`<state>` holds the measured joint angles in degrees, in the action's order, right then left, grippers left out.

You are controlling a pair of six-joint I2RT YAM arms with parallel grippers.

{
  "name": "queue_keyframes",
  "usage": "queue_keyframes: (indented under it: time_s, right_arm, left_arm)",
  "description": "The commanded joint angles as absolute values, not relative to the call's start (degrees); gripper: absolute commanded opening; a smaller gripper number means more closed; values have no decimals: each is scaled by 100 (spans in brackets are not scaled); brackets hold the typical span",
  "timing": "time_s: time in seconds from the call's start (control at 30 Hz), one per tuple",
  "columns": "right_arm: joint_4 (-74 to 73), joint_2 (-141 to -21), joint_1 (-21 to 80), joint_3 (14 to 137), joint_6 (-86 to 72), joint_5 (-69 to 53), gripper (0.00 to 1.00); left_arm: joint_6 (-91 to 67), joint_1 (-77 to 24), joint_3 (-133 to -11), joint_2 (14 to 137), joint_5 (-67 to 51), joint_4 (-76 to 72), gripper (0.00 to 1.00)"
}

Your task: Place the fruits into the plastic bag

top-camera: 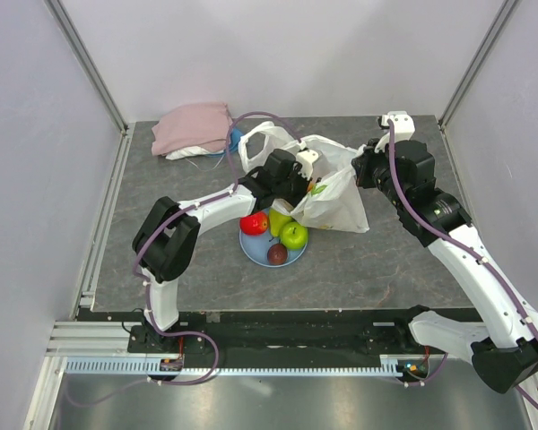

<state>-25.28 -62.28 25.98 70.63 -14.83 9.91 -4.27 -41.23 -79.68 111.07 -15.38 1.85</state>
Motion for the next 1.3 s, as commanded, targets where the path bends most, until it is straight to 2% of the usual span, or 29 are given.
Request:
queue_keyframes:
  time_s: [0.0, 0.17, 0.27, 0.47, 0.6, 0.83, 1.07, 1.27]
  right_arm:
    - [-2443, -6144, 2575, 7031, -1521, 1002, 0]
    - [-2443, -6152, 2566, 7031, -1512, 1011, 0]
    - [-2452, -6144, 2566, 7031, -1503, 1019, 0]
    - [-2443, -6135, 2566, 7022, -1503, 1028, 0]
    - [-2452, -6135, 2566, 7014, -1503, 1055, 0]
    - [-2452, -6170, 2558, 7022, -1494, 1037, 0]
    - [-2452, -6161, 2549, 7014, -1503, 1037, 0]
    - [-2452, -6126, 2540, 7022, -1485, 1072, 1]
  left_arm:
    - [-536, -4131, -8156, 11004, -1556, 141, 90]
    - [-598, -4131, -8156, 10881, -1599, 114, 98]
    - [-677, -4131, -8121, 10671, -1600, 62, 99]
    - [-747, -4122, -7981, 10179, -1670, 26, 99]
    - [-782, -4122, -7656, 9669, -1740, -500, 99]
    - [-712, -4122, -7190, 8825, -2425, -1002, 99]
    - [-949, -4113, -6803, 8079, -1881, -1344, 99]
    - [-993, -4113, -6110, 7209, -1864, -1441, 99]
